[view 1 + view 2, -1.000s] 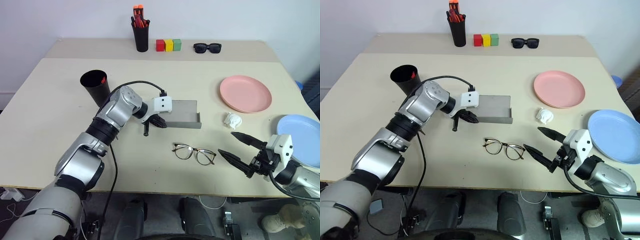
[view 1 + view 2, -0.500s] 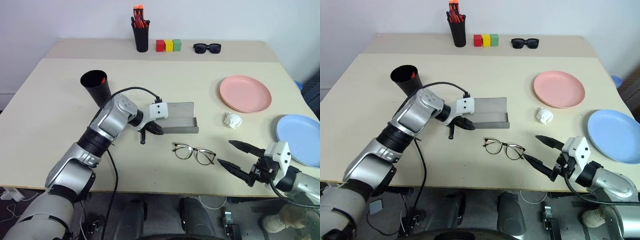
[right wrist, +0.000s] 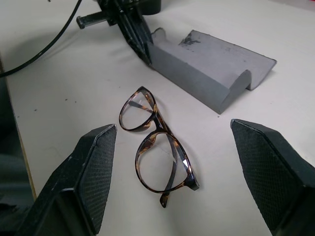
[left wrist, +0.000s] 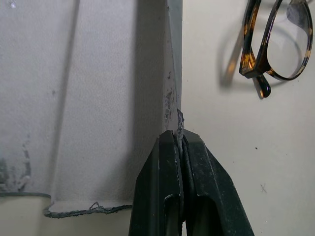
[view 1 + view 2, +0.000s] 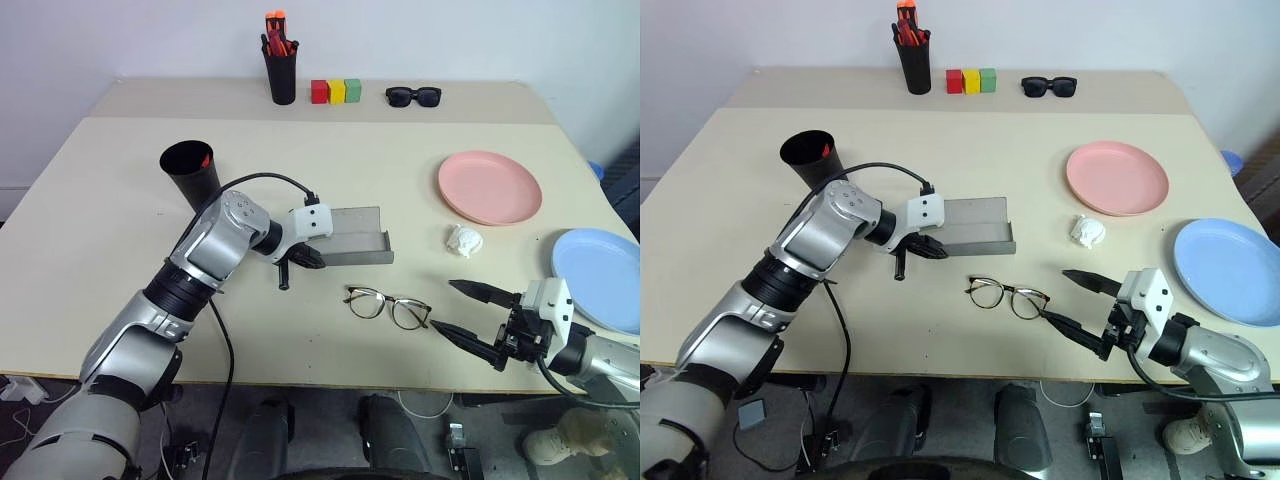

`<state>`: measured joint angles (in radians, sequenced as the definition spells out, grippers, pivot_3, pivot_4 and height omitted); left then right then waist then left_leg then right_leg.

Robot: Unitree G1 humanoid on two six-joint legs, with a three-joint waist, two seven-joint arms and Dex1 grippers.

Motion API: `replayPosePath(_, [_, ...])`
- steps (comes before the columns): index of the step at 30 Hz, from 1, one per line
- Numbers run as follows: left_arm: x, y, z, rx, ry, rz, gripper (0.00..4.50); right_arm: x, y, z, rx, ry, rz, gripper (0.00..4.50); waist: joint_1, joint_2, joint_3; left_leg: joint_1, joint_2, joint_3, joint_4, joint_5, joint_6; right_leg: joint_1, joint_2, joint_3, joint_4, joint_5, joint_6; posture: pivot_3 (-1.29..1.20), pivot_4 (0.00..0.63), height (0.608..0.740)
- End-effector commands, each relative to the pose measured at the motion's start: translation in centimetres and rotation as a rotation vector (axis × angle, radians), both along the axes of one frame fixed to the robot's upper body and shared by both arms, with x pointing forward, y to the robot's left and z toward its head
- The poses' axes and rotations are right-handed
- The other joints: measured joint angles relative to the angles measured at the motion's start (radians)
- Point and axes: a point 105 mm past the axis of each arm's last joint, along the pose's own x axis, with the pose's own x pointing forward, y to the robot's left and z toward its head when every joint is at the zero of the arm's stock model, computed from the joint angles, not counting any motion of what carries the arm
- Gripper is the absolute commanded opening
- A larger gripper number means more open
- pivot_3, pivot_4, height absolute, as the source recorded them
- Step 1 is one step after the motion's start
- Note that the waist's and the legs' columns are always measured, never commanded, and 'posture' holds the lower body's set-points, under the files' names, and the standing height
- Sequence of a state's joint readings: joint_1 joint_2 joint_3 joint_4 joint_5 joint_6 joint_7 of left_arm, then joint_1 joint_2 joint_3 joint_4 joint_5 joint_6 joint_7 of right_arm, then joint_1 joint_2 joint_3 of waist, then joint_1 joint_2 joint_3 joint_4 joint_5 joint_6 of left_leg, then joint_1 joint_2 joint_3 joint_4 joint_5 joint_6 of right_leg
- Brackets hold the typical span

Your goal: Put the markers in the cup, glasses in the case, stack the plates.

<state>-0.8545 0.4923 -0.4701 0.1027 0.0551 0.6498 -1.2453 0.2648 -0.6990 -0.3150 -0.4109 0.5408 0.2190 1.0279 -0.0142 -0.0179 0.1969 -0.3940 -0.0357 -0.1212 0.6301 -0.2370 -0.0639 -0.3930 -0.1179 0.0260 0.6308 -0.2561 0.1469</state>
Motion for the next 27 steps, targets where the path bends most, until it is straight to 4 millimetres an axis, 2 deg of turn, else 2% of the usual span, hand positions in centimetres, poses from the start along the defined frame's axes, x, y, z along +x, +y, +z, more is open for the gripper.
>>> replayPosePath(1, [-1.2, 0.2, 2.2, -0.067, -0.041, -0.055, 0.06, 0.1, 0.0, 0.4, -0.026, -0.021, 0.035, 3.8, -0.001, 0.0, 0.0, 0.0, 0.0, 0.0, 0.0, 0.0, 0.0, 0.0, 0.0, 0.0, 0.0, 0.0, 0.0, 0.0, 0.15, 0.74])
replayPosePath(5, [-1.0, 0.8, 1.5, -0.043, -0.047, -0.023, 0.06, 0.5, -0.4, 0.3, -0.012, -0.025, 0.022, 3.8, 0.002, 0.0, 0.0, 0.0, 0.0, 0.0, 0.0, 0.0, 0.0, 0.0, 0.0, 0.0, 0.0, 0.0, 0.0, 0.0, 0.15, 0.74])
replayPosePath(10, [-0.3, 0.6, 1.1, -0.036, -0.056, 0.008, 0.06, 0.7, -1.4, 0.6, 0.008, -0.057, -0.018, 3.8, 0.003, 0.0, 0.0, 0.0, 0.0, 0.0, 0.001, 0.0, 0.0, 0.001, 0.0, 0.0, 0.0, 0.0, 0.0, 0.0, 0.15, 0.74])
replayPosePath(15, [1.1, 0.2, 0.5, -0.024, -0.077, 0.037, 0.06, 1.1, -3.2, 2.4, 0.058, -0.146, -0.097, 3.8, 0.002, 0.0, 0.0, 0.0, 0.0, 0.0, 0.001, 0.0, 0.0, 0.001, 0.0, 0.0, 0.0, 0.0, 0.0, 0.0, 0.15, 0.74])
replayPosePath(27, [1.1, -0.7, 0.2, -0.035, -0.051, 0.016, 0.06, 0.6, -2.6, 3.5, 0.058, -0.156, -0.129, 3.8, 0.002, 0.0, 0.0, 0.001, 0.0, 0.0, 0.0, 0.0, 0.0, 0.001, 0.0, 0.0, 0.0, 0.0, 0.0, 0.0, 0.15, 0.74])
